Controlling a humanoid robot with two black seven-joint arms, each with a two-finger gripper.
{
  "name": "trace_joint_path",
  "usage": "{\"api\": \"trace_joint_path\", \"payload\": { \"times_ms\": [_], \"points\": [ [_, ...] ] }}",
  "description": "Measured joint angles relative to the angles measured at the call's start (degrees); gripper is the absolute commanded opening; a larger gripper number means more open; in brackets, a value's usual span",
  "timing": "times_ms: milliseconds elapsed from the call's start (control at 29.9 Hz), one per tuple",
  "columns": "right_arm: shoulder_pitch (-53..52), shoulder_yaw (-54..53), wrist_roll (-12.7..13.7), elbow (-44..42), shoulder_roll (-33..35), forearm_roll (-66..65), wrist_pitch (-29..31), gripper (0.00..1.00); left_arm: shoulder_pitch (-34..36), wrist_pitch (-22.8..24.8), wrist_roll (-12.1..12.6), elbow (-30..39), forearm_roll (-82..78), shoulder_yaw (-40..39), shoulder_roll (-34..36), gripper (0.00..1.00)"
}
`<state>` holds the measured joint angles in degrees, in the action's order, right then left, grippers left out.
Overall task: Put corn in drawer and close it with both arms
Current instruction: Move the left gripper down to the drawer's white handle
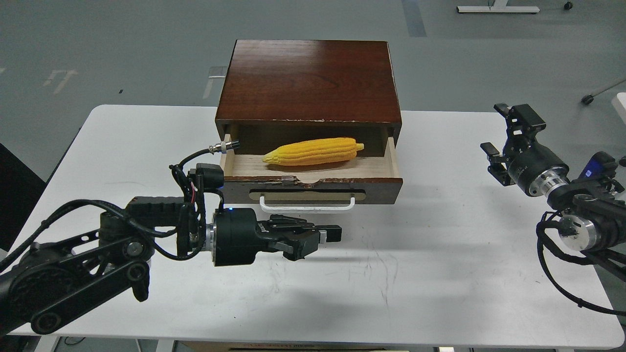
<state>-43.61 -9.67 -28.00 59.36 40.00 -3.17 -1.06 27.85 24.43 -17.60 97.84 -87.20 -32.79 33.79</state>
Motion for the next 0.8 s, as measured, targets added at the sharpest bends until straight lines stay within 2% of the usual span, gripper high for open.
{"api": "trace_joint_path", "payload": {
  "times_ms": [67,200,802],
  "points": [
    [0.25,0.01,0.0,-0.2,0.04,-0.05,0.0,1.0,-1.57,-0.92,1.42,-0.12,2.7,-0.14,0.0,0.0],
    [0.46,0.01,0.0,-0.6,0.04,-0.07,0.02,1.0,-4.13,-2.12,2.44,-0.29,4.8,-0.19,-0.09,0.0],
    [0.99,0.01,0.0,-1.18,-0.1,-0.08,0.04,1.0,-5.45,-2.8,2.65,-5.9,9.39,-0.61,-2.23,0.0]
  ]
}}
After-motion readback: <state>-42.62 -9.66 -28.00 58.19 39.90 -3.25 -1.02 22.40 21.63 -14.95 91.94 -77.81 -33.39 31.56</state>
